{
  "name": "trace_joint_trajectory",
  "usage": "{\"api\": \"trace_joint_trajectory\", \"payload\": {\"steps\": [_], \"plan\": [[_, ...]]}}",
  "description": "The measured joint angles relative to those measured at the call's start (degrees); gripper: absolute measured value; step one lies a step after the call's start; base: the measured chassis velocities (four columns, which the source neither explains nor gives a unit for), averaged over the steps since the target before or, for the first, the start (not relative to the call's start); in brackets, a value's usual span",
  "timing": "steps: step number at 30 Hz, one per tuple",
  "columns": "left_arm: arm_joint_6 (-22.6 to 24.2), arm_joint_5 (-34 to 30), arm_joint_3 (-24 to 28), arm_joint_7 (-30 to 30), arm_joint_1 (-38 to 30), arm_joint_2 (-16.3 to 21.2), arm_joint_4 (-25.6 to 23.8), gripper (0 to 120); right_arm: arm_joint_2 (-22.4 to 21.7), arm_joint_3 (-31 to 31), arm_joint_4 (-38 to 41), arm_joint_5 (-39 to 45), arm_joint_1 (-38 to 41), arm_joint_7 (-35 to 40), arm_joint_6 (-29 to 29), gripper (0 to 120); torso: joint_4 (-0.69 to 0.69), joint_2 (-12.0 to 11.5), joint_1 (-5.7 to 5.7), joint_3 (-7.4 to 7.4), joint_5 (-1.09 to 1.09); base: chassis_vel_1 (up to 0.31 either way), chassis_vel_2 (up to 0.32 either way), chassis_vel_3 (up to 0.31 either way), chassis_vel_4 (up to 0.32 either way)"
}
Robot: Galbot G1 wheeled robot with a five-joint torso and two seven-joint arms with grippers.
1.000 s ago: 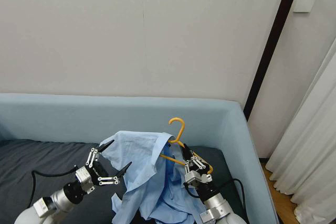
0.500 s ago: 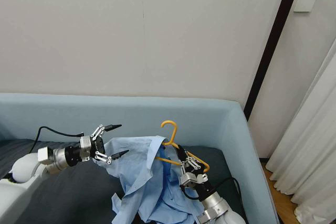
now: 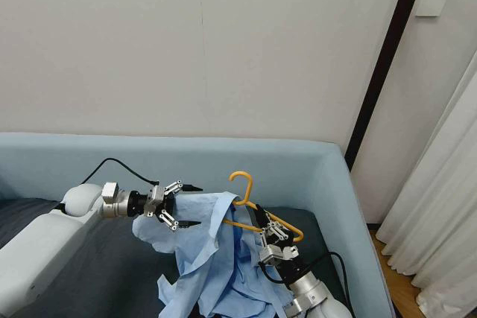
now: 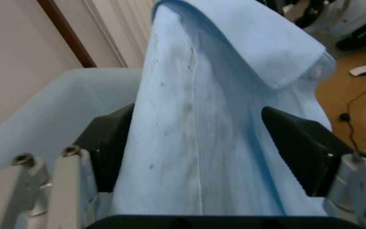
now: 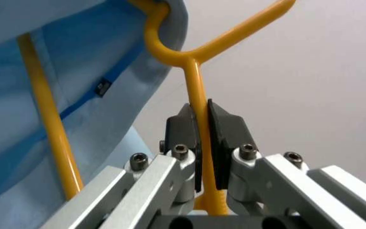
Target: Pick up the clothes from the sofa and hang them on the clothes hanger.
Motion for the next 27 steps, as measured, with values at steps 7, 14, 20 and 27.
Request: {"api": "trace_joint_trajectory", "payload": {"steps": [7, 14, 20, 27], "plan": [[3.03, 2.18, -0.55, 5.22, -2.07, -0.45, 2.49, 50, 0.97, 1.27, -0.54, -3.38, -0.06, 0.13, 0.82, 3, -0.01, 0.01, 0.00, 0.00, 0.00, 0.000, 0.000, 0.000, 0.000], [4.19, 5.05, -0.74, 6.15, -3.46, -1.32, 4.08, 23, 2.10, 1.21, -0.70, -5.99, 0.00, 0.30, 0.82, 3, -0.01, 0.01, 0.00, 0.00, 0.00, 0.000, 0.000, 0.000, 0.000], [4.21, 8.55, -0.77, 6.03, -4.21, -2.81, 5.05, 4, 2.69, 1.03, -0.20, -7.41, -0.03, 0.54, 0.55, 3, -0.02, 0.01, 0.00, 0.00, -0.01, 0.000, 0.000, 0.000, 0.000], [4.25, 9.88, -0.88, 4.63, -4.41, -3.96, 6.09, 4, 2.72, 0.43, -0.17, -5.75, -0.53, 1.04, -0.30, 4, -0.02, 0.01, 0.00, 0.00, 0.00, 0.000, 0.000, 0.000, 0.000]]}}
